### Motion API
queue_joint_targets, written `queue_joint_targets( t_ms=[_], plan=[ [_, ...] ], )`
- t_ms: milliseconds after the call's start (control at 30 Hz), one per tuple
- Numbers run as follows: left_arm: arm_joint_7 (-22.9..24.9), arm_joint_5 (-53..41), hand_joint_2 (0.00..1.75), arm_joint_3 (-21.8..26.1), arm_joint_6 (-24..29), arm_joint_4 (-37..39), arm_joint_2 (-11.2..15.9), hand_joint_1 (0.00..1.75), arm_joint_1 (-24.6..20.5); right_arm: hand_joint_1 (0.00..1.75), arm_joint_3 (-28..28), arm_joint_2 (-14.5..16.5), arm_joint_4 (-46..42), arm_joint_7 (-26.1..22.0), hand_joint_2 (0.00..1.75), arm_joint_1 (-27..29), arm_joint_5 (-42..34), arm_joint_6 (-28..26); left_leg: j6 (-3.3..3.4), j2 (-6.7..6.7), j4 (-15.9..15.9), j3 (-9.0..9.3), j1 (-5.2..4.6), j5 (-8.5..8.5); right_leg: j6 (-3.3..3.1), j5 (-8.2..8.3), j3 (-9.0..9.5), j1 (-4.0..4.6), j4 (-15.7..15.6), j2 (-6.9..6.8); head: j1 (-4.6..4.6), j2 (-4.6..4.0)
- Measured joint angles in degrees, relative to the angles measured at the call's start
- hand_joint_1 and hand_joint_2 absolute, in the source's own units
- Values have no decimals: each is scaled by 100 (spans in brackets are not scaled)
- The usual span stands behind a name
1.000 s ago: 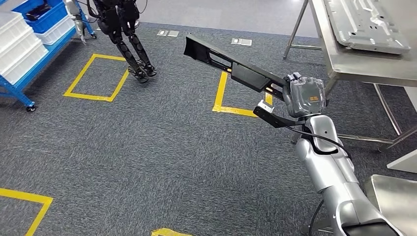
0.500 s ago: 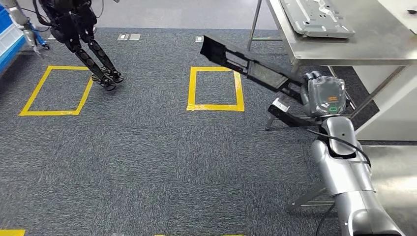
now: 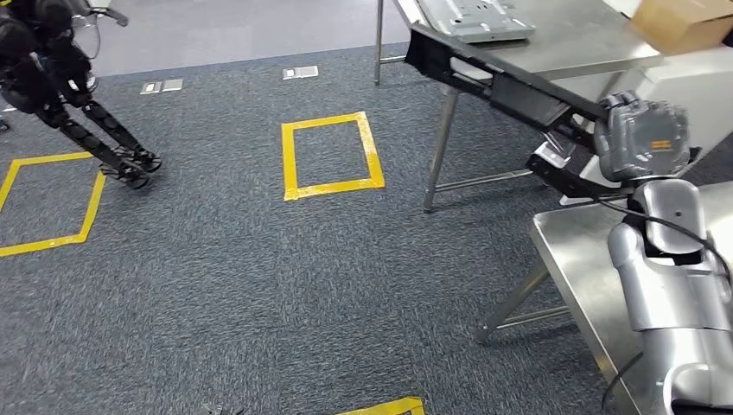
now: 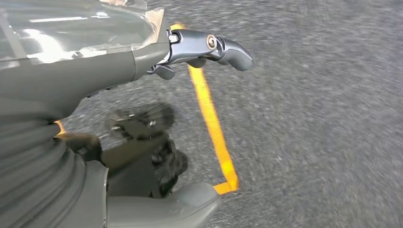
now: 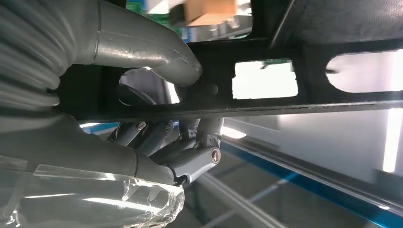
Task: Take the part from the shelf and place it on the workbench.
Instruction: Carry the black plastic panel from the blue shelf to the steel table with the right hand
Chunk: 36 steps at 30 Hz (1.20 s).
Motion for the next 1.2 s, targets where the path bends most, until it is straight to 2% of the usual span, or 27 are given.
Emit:
queue_joint_targets(
  t_ms=[33,67,100,133,167,200,233,267,333,367,400,433,467,533,600,633,667,733,767,800,833,900,967,1067,1200],
  plan=[
    [-32,-22,175,0,28,1,-8,0,7,175,-10,-32,-2,7,175,-8,-27,4,-15,-160,398,-173,11,-208,-29,8,-8,12,2,69,-5,0],
    [-52,-37,175,0,47,1,-14,0,15,175,-17,-56,-2,19,175,-8,-48,6,-27,-247,805,-366,18,-383,-47,13,-13,20,6,140,-8,0],
    [-64,-50,175,0,58,2,-19,0,22,175,-23,-82,3,33,175,-2,-62,9,-35,-287,1102,-518,21,-467,-51,15,-16,26,10,224,-6,0],
    [-73,-59,175,0,60,2,-24,0,24,175,-27,-113,11,49,175,4,-71,18,-37,-304,1191,-579,26,-430,-53,16,-18,29,18,312,-8,0],
    [-83,-62,175,0,53,2,-29,0,23,175,-31,-149,19,67,175,8,-79,33,-35,-322,1055,-534,36,-285,-51,16,-19,29,31,396,-7,0],
    [-95,-64,175,0,44,2,-33,0,21,175,-36,-185,28,90,175,10,-89,55,-28,-372,731,-395,55,-68,-50,15,-20,28,47,480,-6,0],
    [-107,-67,175,0,38,2,-35,0,20,175,-42,-213,34,115,175,10,-98,75,-20,-463,359,-228,79,142,-48,14,-24,26,62,551,-8,0],
    [-120,-68,175,0,32,2,-36,0,18,175,-51,-241,38,146,175,8,-106,92,-14,-597,11,-73,106,281,-34,10,-47,39,85,625,-3,0],
    [-139,-73,175,0,24,2,-38,0,19,175,-66,-302,46,191,175,8,-114,111,10,-753,-323,63,110,368,31,22,-109,51,109,759,0,0],
    [-147,-75,175,0,21,1,-41,0,18,175,-72,-341,51,205,175,16,-116,119,38,-749,-379,79,91,365,84,38,-146,54,107,827,1,0],
    [-154,-78,175,0,25,1,-45,0,12,175,-78,-384,57,210,175,35,-119,126,88,-682,-405,82,73,392,128,54,-176,48,102,842,-3,0],
    [-167,-79,175,1,29,-1,-51,0,2,175,-87,-429,62,220,175,57,-122,140,145,-625,-442,95,63,424,155,39,-220,49,132,754,-1,0],
    [-187,-77,175,1,32,-2,-55,0,-7,175,-96,-470,67,234,175,73,-126,159,195,-574,-481,103,59,460,160,-27,-297,54,254,603,9,0],
    [-227,-69,175,2,35,-3,-59,0,-5,175,-108,-520,83,281,175,94,-133,197,250,-482,-522,102,51,500,131,-322,-594,59,877,264,31,0],
    [-244,-63,175,3,36,-3,-58,0,12,175,-108,-536,112,319,175,121,-135,222,255,-399,-521,81,40,503,141,-592,-910,45,1604,172,40,0],
    [-247,-62,175,3,36,-3,-58,0,16,175,-108,-539,128,326,175,139,-134,230,255,-361,-519,74,39,503,173,-624,-952,30,1737,163,41,0],
    [-248,-61,175,4,37,-3,-59,0,17,175,-108,-542,144,333,175,155,-132,237,251,-331,-514,71,40,501,225,-566,-866,5,1619,150,42,0],
    [-251,-60,175,4,36,-3,-60,0,14,175,-108,-555,165,390,175,164,-117,271,223,-283,-489,68,43,485,343,-329,-423,-57,839,89,42,0],
    [-254,-61,175,4,39,-3,-60,0,11,175,-108,-563,173,445,175,163,-101,294,193,-269,-469,58,31,472,371,-230,-200,-54,468,71,42,0],
    [-258,-63,175,4,44,-3,-58,0,9,175,-111,-581,178,514,175,161,-83,318,161,-260,-449,49,17,459,362,-174,-62,-48,227,62,37,0],
    [-260,-65,175,4,49,-3,-55,0,9,175,-115,-597,188,576,175,165,-64,336,149,-257,-431,34,3,454,333,-160,-10,-42,135,64,28,0],
    [-262,-72,175,4,57,-2,-52,0,13,175,-125,-634,210,687,175,176,-23,362,169,-258,-409,-1,2,476,275,-129,-29,-29,150,86,10,0],
    [-262,-81,175,4,57,-2,-51,0,14,175,-139,-656,237,798,175,184,25,384,192,-256,-391,-36,20,500,246,-117,-72,-8,186,91,7,0],
    [-262,-104,175,4,61,-3,-53,0,12,175,-169,-678,292,950,175,195,92,414,170,-253,-353,-76,31,488,195,-140,-138,6,271,94,10,0],
    [-257,-108,175,5,82,-2,-53,0,15,175,-220,-741,337,1029,175,246,103,419,94,-250,-257,-167,40,443,135,-180,-247,17,415,93,10,0]
  ],
)
